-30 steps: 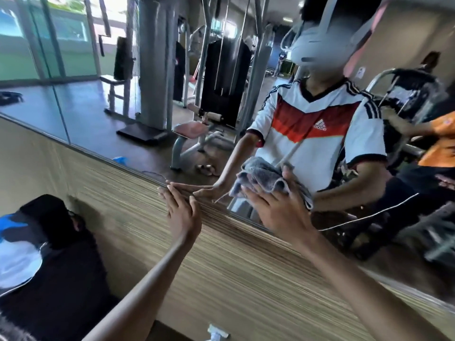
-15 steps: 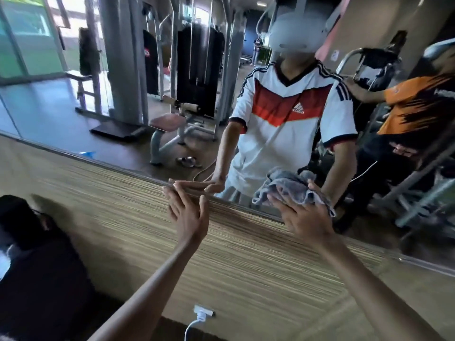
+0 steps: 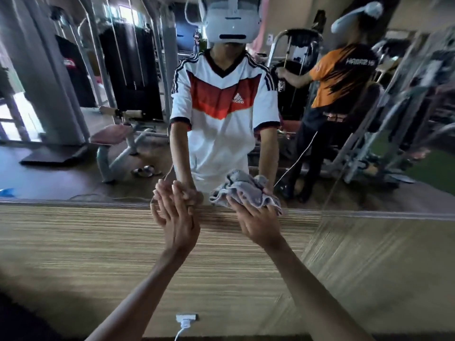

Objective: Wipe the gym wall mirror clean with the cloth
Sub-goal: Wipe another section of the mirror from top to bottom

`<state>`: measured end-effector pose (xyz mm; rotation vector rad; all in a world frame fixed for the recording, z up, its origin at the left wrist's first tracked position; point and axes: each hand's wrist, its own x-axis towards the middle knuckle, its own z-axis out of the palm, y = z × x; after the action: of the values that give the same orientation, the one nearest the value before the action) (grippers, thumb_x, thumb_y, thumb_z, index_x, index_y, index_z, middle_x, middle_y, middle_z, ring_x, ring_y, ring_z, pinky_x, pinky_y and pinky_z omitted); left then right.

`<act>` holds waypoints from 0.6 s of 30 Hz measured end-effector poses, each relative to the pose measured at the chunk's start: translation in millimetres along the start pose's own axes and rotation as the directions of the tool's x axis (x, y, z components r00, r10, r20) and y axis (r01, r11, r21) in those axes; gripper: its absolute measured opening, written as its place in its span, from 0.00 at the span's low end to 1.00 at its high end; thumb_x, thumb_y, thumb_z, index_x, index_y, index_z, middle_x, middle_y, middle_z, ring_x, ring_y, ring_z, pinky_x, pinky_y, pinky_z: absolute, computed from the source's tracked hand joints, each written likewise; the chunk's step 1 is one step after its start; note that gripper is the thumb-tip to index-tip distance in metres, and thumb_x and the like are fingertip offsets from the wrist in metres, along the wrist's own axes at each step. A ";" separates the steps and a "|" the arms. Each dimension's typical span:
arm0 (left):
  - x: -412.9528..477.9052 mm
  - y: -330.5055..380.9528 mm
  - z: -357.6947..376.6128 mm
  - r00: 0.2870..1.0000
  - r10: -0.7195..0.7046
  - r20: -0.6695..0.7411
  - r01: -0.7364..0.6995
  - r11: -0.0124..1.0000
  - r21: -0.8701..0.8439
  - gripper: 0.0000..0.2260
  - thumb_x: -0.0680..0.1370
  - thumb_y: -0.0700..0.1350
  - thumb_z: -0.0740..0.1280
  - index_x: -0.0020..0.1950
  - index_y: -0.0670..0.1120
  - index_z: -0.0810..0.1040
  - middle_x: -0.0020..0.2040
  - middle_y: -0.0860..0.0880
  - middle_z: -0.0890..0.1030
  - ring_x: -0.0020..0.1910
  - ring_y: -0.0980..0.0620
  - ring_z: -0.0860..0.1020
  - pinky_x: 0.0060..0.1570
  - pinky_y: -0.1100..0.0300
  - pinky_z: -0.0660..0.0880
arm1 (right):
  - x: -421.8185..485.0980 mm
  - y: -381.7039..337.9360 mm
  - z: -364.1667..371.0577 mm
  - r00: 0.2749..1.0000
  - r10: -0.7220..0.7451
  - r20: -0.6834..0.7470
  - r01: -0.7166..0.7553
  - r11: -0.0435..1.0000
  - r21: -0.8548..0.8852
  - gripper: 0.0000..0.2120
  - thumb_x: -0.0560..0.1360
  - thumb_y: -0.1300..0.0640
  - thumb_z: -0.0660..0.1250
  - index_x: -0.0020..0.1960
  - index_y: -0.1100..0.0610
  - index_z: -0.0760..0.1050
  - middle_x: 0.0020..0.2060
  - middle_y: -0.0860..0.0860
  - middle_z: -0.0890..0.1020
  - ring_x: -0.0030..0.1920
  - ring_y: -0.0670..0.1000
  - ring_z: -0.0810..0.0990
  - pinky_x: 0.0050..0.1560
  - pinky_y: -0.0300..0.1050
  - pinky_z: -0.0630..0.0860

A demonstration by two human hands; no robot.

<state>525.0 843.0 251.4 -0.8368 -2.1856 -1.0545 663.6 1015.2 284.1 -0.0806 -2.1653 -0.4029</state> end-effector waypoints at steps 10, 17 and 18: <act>9.1 0.6 -10.9 0.968 0.244 0.050 -0.249 0.954 0.166 0.32 0.80 0.46 0.59 0.82 0.48 0.49 0.80 0.35 0.41 0.80 0.38 0.41 0.77 0.42 0.42 | 19.1 36.3 -14.3 0.207 0.897 -0.390 -0.817 0.378 0.436 0.24 0.82 0.58 0.53 0.75 0.66 0.65 0.75 0.67 0.62 0.77 0.64 0.59 0.78 0.52 0.54; 2.6 -6.0 -26.6 0.960 0.241 0.142 -0.261 0.955 0.142 0.32 0.77 0.48 0.62 0.80 0.46 0.61 0.81 0.37 0.46 0.81 0.39 0.47 0.74 0.38 0.52 | 21.9 -7.3 1.2 0.205 0.880 -0.429 -0.851 0.377 0.366 0.21 0.80 0.54 0.63 0.69 0.65 0.71 0.65 0.68 0.73 0.66 0.64 0.68 0.72 0.52 0.59; -0.6 -5.8 -30.0 0.963 0.221 0.156 -0.241 0.963 0.124 0.32 0.76 0.49 0.61 0.80 0.46 0.61 0.82 0.39 0.45 0.81 0.40 0.46 0.73 0.38 0.52 | 14.8 -13.5 0.2 0.275 0.867 -0.416 -0.829 0.433 0.355 0.20 0.80 0.56 0.63 0.68 0.65 0.73 0.63 0.67 0.74 0.65 0.64 0.69 0.71 0.51 0.60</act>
<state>527.6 815.4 264.1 -1.0982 -2.1819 -0.7360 651.9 1001.1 292.4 -0.9604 -1.2478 0.2907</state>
